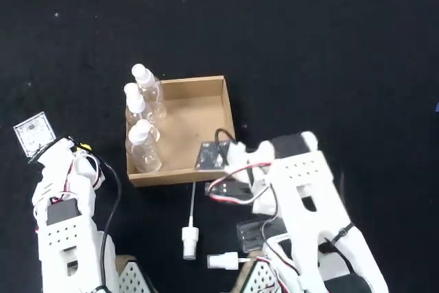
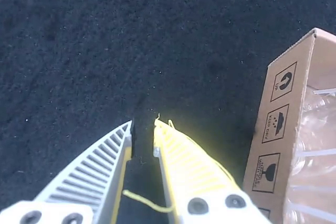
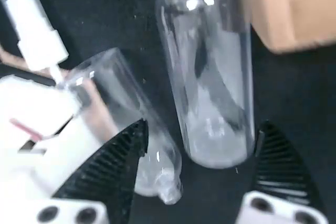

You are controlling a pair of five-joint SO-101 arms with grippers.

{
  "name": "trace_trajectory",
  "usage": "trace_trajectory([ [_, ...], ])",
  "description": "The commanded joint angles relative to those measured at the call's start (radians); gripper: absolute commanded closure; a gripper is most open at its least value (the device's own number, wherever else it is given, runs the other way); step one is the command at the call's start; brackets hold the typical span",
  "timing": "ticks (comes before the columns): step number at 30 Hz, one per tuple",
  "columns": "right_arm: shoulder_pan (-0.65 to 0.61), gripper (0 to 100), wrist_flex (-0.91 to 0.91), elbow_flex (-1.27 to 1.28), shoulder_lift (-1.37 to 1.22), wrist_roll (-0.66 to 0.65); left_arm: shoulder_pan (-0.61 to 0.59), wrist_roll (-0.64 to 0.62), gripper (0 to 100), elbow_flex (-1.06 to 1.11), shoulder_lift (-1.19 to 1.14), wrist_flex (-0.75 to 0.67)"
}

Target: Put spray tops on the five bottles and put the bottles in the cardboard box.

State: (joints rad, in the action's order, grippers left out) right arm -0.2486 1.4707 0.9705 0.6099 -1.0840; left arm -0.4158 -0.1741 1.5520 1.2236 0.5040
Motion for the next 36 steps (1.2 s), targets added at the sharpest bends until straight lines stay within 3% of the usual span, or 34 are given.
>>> trace_trajectory([
  [1, -0.057, 69.5, -0.147, 0.079, 0.042, 0.063, 0.002, -0.002, 94, -0.036, -0.005, 0.0],
  [4, -0.066, 71.9, -0.15, 0.088, 0.042, 0.054, 0.002, -0.002, 94, -0.036, -0.005, -0.002],
  [9, -0.061, 94.5, -0.101, 0.073, 0.044, 0.011, 0.002, -0.002, 94, -0.036, -0.005, -0.003],
  [11, -0.06, 99.1, -0.04, 0.028, 0.044, 0.009, 0.002, -0.002, 94, -0.036, -0.005, -0.003],
  [15, 0.0, 97.2, 0.115, -0.156, 0.044, 0.008, 0.002, -0.002, 94, -0.036, -0.005, -0.003],
  [20, 0.199, 97.1, 0.29, -0.404, 0.038, -0.055, 0.002, -0.002, 94, -0.036, -0.005, 0.0],
  [26, 0.551, 95.3, 0.245, -0.487, -0.002, -0.144, 0.002, -0.002, 94, -0.036, -0.005, -0.003],
  [30, 0.612, 91.0, 0.238, -0.489, -0.11, -0.132, 0.004, -0.002, 94, -0.036, -0.005, -0.003],
  [36, 0.575, 76.3, 0.239, -0.634, -0.228, 0.181, 0.004, -0.002, 94, -0.036, -0.005, -0.003],
])
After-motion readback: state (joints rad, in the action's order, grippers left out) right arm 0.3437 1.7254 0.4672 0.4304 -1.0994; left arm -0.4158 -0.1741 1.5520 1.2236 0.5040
